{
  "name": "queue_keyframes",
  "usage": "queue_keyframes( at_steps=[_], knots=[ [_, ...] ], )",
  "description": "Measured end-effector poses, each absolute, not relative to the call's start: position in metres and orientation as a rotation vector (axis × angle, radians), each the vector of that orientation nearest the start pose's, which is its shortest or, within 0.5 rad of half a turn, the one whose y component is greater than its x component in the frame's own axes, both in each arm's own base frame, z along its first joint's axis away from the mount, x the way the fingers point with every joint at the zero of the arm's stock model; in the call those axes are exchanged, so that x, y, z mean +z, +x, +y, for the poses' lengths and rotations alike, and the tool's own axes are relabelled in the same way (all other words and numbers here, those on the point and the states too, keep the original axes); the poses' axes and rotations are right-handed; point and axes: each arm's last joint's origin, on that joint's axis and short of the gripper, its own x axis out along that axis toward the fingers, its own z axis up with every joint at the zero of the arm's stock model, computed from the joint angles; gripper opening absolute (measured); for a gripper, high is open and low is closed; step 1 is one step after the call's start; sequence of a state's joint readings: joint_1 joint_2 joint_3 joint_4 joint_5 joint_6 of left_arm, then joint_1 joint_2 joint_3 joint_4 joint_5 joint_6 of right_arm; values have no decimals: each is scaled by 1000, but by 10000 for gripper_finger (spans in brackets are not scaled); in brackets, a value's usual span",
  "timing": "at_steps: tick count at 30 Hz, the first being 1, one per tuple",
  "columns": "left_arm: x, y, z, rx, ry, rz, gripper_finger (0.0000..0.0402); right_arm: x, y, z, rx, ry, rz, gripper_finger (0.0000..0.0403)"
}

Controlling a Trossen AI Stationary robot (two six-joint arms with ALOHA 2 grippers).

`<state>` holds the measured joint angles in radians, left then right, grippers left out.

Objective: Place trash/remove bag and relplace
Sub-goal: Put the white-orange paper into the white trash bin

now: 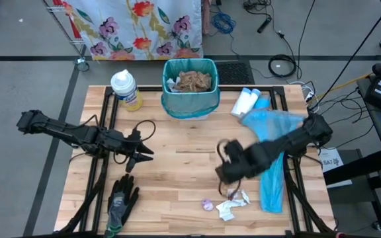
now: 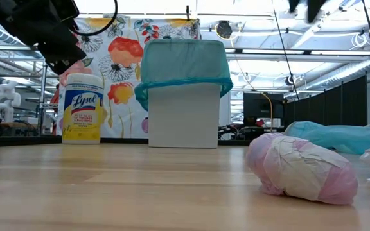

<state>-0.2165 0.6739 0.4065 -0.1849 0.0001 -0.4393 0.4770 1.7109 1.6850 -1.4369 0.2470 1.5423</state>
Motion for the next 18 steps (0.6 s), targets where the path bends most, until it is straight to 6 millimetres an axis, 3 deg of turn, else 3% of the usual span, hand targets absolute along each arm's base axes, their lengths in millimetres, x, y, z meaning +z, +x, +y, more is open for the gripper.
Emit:
queue_keyframes(
  at_steps=[4, 9, 13, 18],
  knots=[
    [219, 149, -33, -111, -381, 490, 136, 287, 275, 173, -849, 959, 1081, 190],
    [219, 149, -33, -110, -381, 490, 136, 249, 266, 193, -898, 1155, 1041, 190],
    [219, 149, -33, -110, -381, 489, 136, 232, 258, 200, -933, 1230, 1086, 189],
    [219, 149, -33, -111, -382, 489, 136, 225, 254, 205, -950, 1274, 1089, 189]
  ],
)
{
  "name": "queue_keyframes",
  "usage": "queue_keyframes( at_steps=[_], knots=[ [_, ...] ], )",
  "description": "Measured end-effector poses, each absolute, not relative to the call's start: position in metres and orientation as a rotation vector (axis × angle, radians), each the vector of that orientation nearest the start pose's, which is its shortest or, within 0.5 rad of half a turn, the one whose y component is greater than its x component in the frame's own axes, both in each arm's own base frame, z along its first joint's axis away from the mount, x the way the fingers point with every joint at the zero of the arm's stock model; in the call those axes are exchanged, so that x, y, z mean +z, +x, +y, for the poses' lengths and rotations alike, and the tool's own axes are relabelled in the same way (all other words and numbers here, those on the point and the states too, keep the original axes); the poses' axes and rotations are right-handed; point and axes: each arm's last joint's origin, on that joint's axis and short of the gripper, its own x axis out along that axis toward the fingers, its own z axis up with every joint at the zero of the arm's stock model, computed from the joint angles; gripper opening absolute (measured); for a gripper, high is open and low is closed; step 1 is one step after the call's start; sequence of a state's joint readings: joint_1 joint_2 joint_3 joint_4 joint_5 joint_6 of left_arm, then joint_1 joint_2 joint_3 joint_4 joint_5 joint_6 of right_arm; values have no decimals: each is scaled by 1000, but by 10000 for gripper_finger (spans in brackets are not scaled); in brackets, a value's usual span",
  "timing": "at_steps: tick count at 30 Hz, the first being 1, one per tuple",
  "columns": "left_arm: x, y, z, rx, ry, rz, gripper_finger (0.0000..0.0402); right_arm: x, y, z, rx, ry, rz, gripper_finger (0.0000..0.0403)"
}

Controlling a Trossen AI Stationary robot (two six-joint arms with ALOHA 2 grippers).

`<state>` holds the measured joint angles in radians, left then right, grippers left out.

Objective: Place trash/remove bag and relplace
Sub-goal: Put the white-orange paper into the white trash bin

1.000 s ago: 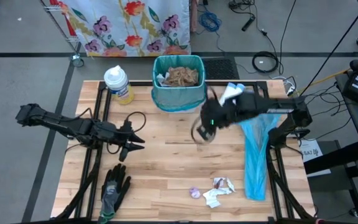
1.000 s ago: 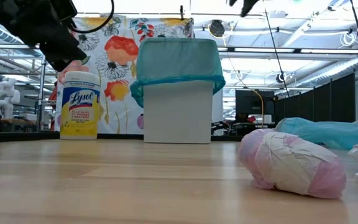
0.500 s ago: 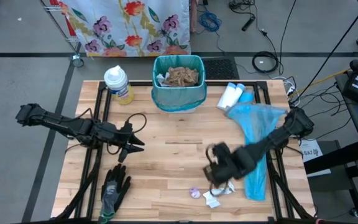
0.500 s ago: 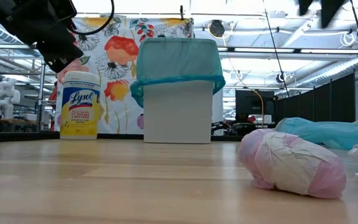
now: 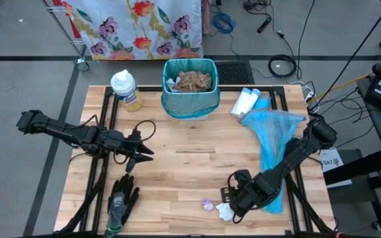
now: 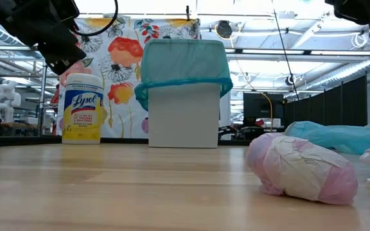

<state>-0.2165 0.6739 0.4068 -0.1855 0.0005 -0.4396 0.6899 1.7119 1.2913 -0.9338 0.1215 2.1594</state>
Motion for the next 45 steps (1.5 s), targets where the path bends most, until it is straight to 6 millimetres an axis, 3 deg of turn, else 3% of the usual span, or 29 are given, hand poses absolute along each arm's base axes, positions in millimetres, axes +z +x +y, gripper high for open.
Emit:
queue_keyframes(
  at_steps=[10, 13, 17, 19, 24, 32, 36, 45],
  knots=[
    [219, 149, -33, -109, -383, 492, 136, 182, 269, 212, -957, 1271, 1114, 177],
    [219, 149, -33, -109, -384, 493, 136, 169, 273, 211, -980, 1223, 1126, 129],
    [219, 149, -33, -108, -384, 495, 136, 167, 278, 205, -948, 1170, 1141, 22],
    [219, 149, -33, -108, -383, 495, 136, 172, 280, 200, -937, 1175, 1138, 12],
    [217, 148, -33, -98, -406, 512, 136, 207, 276, 193, -887, 1200, 1099, 2],
    [216, 149, -27, -60, -415, 517, 136, 281, 251, 163, -977, 1010, 1112, 1],
    [217, 150, -21, -30, -419, 507, 136, 312, 245, 132, -972, 932, 1123, 1],
    [218, 152, -9, 43, -433, 480, 136, 389, 241, 47, -885, 715, 845, 0]
  ],
)
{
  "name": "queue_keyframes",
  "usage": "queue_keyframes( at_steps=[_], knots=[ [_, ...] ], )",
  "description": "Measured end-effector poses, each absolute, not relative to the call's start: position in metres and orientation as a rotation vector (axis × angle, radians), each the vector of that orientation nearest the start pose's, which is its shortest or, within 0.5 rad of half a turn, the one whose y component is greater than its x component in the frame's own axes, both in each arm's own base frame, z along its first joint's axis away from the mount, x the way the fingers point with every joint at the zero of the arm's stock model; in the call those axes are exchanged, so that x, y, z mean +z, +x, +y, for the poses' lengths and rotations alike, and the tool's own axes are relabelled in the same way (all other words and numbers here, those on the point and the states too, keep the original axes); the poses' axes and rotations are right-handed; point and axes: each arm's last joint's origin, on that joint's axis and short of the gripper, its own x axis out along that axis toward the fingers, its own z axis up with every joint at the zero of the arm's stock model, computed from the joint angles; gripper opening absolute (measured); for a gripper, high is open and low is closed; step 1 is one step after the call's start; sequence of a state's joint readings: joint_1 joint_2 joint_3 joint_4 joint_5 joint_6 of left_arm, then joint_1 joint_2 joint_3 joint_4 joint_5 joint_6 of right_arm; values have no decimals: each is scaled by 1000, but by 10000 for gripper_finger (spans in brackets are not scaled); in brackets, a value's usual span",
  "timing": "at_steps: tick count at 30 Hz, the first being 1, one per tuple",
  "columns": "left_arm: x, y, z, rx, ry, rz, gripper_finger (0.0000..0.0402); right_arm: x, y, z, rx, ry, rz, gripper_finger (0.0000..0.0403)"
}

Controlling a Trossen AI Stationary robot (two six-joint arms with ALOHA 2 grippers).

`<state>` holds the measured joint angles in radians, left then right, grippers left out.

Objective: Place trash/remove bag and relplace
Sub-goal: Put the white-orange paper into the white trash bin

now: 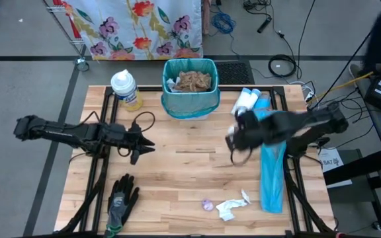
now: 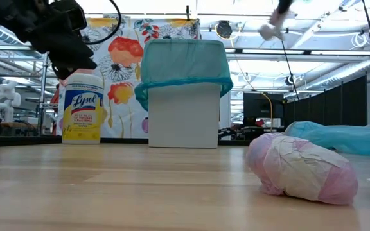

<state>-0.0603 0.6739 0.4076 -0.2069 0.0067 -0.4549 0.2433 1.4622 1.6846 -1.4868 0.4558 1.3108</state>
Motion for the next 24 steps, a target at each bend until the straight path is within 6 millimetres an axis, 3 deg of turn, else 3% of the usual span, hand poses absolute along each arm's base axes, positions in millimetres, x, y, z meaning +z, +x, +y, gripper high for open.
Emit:
queue_keyframes(
  at_steps=[7, 12, 17, 21, 24],
  knots=[
    [225, 155, -2, 78, -449, 389, 136, 438, 257, -24, -756, 426, 655, 0],
    [231, 157, -2, 59, -451, 324, 136, 461, 274, -72, -610, 264, 465, 0],
    [231, 157, -2, 64, -458, 322, 136, 451, 292, -120, -577, 198, 445, 0],
    [231, 157, -2, 65, -460, 322, 136, 428, 306, -153, -619, 187, 518, 9],
    [231, 157, -2, 65, -460, 322, 136, 410, 315, -171, -652, 208, 574, 37]
  ],
)
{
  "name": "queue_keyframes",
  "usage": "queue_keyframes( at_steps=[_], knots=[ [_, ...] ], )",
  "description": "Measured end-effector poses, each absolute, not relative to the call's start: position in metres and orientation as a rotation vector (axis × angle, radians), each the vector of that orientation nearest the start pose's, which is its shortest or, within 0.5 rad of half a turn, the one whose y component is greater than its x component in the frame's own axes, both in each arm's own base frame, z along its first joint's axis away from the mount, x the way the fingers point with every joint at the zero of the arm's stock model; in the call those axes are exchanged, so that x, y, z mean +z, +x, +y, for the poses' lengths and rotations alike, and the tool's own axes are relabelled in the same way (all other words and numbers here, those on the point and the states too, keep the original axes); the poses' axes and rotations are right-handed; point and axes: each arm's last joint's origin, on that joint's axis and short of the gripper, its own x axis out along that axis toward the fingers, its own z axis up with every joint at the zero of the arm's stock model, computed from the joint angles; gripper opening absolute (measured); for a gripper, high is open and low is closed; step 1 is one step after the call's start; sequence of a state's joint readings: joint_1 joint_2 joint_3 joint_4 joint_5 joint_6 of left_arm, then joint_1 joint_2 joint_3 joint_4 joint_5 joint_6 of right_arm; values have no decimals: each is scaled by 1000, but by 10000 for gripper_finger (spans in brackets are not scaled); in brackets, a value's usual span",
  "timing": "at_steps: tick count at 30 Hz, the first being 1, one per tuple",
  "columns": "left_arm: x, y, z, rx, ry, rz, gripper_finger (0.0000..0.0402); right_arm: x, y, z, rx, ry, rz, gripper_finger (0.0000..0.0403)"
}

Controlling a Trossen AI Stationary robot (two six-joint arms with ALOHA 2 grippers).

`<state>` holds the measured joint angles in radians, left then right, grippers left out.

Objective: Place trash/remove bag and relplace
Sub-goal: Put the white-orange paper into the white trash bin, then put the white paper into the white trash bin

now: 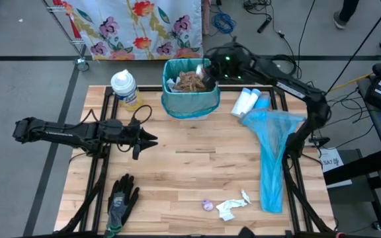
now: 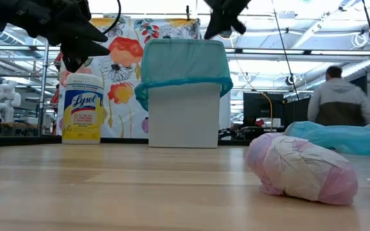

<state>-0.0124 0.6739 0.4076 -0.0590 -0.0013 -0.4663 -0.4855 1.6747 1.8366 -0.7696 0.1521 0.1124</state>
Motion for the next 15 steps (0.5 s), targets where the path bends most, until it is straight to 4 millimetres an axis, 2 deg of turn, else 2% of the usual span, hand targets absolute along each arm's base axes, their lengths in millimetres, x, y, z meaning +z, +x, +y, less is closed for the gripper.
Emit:
queue_keyframes(
  at_steps=[4, 7, 11, 15],
  knots=[
    [231, 158, -2, 69, -489, 313, 136, 392, 322, -183, -657, 196, 662, 89],
    [232, 158, -2, 74, -511, 311, 136, 391, 322, -183, -645, 162, 678, 125],
    [232, 158, -2, 75, -512, 311, 136, 406, 311, -176, -633, 118, 648, 157],
    [233, 158, -2, 71, -512, 299, 136, 430, 287, -161, -638, 127, 595, 173]
  ],
)
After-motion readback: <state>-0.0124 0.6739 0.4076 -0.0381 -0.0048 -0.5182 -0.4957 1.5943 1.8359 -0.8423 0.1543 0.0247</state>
